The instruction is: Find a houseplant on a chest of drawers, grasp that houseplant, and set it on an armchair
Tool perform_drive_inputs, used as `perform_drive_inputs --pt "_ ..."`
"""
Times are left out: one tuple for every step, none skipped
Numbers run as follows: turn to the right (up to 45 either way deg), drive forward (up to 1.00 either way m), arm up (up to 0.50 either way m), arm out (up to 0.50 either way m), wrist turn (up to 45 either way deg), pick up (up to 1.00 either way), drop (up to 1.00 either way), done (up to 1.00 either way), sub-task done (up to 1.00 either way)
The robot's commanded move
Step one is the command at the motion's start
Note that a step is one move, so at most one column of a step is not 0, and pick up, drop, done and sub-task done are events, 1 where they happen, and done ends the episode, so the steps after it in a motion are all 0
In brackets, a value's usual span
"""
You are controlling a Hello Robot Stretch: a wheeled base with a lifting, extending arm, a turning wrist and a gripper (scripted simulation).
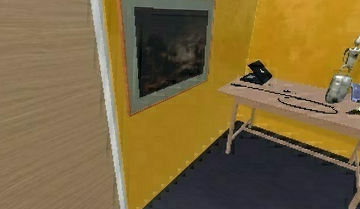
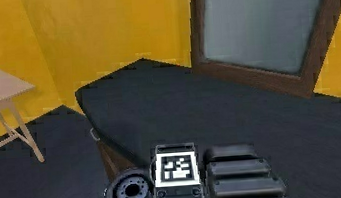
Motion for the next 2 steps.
perform_drive_inputs --pt "-45.0 0.0 0.0 0.0 0.0 0.0 0.0 0.0 0.0" --pt "-45.0 0.0 0.0 0.0 0.0 0.0 0.0 0.0 0.0"
